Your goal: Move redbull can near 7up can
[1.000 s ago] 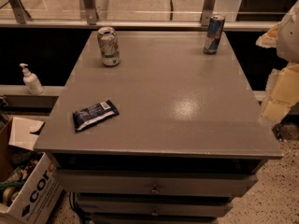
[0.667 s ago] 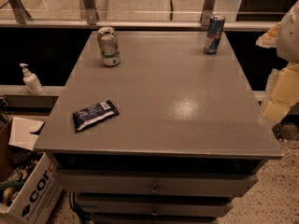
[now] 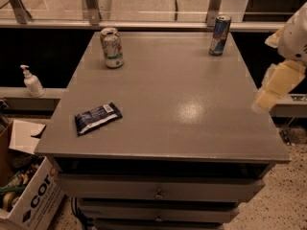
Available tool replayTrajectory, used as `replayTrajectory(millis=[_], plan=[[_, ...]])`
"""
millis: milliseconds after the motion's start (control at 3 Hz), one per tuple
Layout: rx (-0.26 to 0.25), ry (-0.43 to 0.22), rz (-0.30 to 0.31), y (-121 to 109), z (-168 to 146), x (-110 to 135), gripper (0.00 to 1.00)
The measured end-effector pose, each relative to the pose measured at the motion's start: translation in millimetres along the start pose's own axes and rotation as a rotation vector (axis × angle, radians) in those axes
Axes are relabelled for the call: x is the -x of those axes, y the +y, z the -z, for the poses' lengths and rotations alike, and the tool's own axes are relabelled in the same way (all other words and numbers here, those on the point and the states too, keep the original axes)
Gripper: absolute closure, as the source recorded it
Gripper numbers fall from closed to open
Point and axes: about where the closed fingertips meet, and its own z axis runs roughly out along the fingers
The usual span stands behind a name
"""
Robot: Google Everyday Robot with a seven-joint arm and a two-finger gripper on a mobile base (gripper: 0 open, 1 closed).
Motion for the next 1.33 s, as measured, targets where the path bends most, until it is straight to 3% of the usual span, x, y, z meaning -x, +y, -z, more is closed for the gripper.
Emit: replayTrajectory(millis=[333, 667, 1333], plan=[[-0.017, -0.091, -0.116, -39, -31, -7, 0.0], [-0.047, -0.182, -0.184, -75, -58, -6, 0.0], [-0.039, -0.197, -0.188, -74, -61, -3, 0.0]])
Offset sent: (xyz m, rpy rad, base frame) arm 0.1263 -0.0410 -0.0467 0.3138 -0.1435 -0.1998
